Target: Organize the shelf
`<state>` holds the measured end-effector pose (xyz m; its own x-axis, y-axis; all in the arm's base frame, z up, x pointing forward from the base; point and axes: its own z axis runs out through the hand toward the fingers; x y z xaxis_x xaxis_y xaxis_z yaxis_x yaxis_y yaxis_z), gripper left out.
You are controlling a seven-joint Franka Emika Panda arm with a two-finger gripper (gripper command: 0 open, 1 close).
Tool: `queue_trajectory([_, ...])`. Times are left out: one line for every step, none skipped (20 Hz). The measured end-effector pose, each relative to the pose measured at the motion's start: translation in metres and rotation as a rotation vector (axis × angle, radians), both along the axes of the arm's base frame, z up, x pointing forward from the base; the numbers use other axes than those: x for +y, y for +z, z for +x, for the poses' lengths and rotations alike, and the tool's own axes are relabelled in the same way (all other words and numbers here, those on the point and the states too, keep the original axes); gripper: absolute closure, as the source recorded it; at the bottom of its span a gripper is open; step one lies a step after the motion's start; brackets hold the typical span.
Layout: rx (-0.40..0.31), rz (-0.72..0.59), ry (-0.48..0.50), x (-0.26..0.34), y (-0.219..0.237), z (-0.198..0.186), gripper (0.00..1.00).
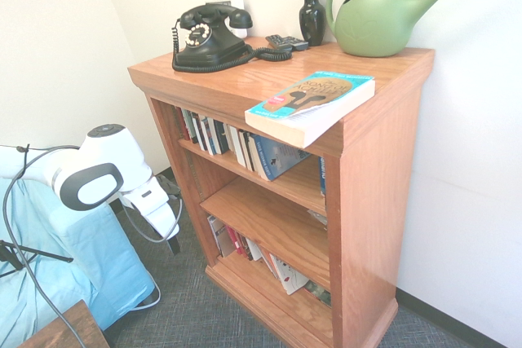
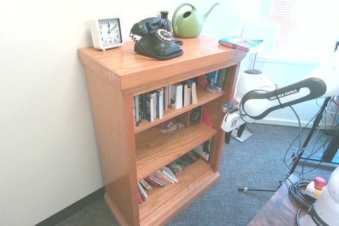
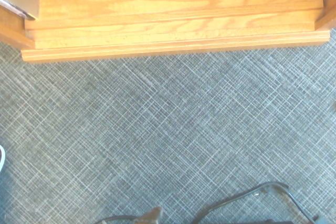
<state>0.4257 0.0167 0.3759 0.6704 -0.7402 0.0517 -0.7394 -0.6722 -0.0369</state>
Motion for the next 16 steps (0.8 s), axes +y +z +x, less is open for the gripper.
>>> queue_trajectory([0.0,0.0,0.0,0.0,0.0,0.001,0.0])
queue_trajectory([0.001,-0.001,0.002,0.0,0.0,0.001,0.0])
queue_trajectory([-0.002,-0.007,0.007,0.0,0.0,0.001,0.0])
queue_trajectory([-0.007,-0.018,0.014,-0.001,0.0,0.002,0.0])
queue_trajectory([-0.013,-0.035,0.024,-0.004,0.002,0.003,0.0])
queue_trajectory([-0.022,-0.058,0.033,-0.008,0.005,0.004,0.0])
queue_trajectory([-0.033,-0.09,0.045,-0.015,0.01,0.006,0.0])
queue_trajectory([-0.047,-0.133,0.058,-0.024,0.015,0.008,0.0])
queue_trajectory([-0.061,-0.179,0.071,-0.034,0.021,0.009,0.0])
queue_trajectory([-0.076,-0.228,0.084,-0.045,0.028,0.01,0.0])
queue_trajectory([-0.09,-0.283,0.098,-0.058,0.036,0.009,0.0])
queue_trajectory([-0.102,-0.337,0.109,-0.071,0.043,0.008,0.0])
queue_trajectory([-0.116,-0.391,0.12,-0.084,0.051,0.006,0.0])
queue_trajectory([-0.129,-0.447,0.13,-0.097,0.06,0.002,0.0])
queue_trajectory([-0.141,-0.5,0.142,-0.109,0.068,-0.001,0.0])
queue_trajectory([-0.156,-0.555,0.155,-0.12,0.077,-0.005,0.0])
